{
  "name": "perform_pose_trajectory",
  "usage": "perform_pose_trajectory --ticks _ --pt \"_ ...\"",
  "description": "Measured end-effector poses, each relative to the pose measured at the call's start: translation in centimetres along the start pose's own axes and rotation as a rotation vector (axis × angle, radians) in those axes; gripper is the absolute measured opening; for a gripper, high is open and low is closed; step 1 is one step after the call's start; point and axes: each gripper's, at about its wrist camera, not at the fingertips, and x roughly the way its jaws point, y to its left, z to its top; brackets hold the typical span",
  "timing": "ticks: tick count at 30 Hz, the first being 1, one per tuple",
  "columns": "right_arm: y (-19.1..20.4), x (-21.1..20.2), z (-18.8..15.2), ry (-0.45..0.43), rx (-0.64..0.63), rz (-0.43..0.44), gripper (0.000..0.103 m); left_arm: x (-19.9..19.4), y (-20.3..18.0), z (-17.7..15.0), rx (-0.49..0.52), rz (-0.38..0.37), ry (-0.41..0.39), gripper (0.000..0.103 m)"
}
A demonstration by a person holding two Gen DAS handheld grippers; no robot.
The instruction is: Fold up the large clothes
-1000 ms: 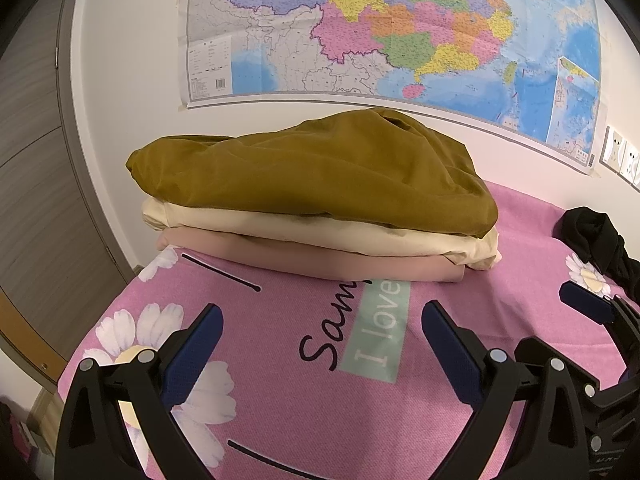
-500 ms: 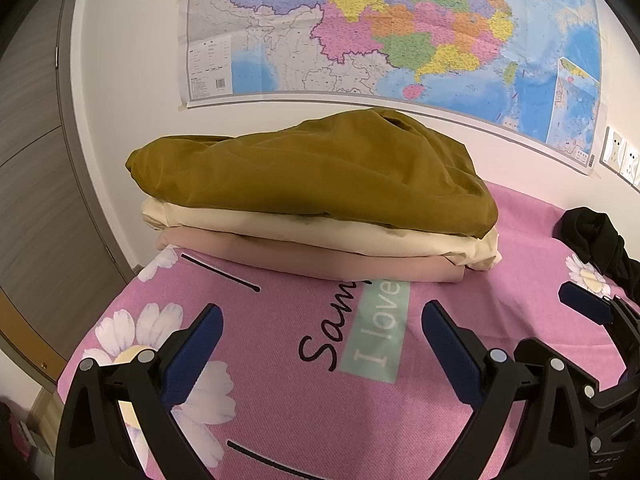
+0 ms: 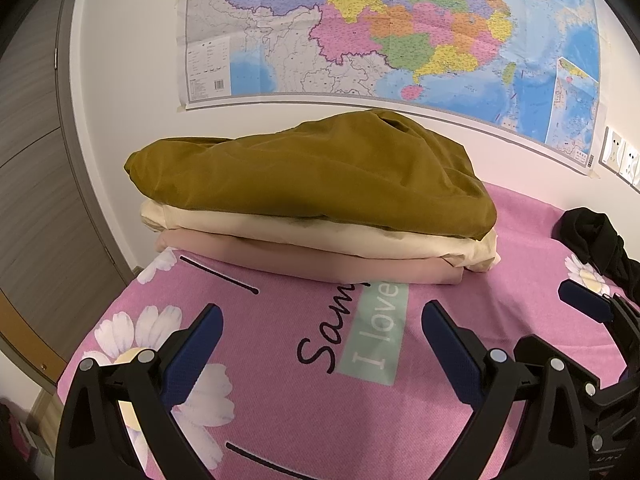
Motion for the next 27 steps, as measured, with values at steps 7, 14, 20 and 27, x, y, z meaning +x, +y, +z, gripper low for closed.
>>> perform_pose_trajectory --ticks 7,14,20,27 --pt "0.0 -0.1 0.0 0.001 0.001 0.003 0.097 -0.1 -0.1 0.0 0.001 0.0 0.003 0.096" --pt "0.0 0.0 0.1 0.005 0.005 0.007 0.097 0.0 -0.1 -0.1 0.0 0.004 0.003 0.096" --pt "0.0 0.2 0.0 0.008 0.004 0.011 0.097 0.0 -0.1 -0.2 -0.011 0.022 -0.016 0.096" --pt "-1.0 -0.4 -0.5 0.019 0.034 -0.006 0.097 1.1 -0.6 -0.3 -0.026 -0.041 0.042 0.096"
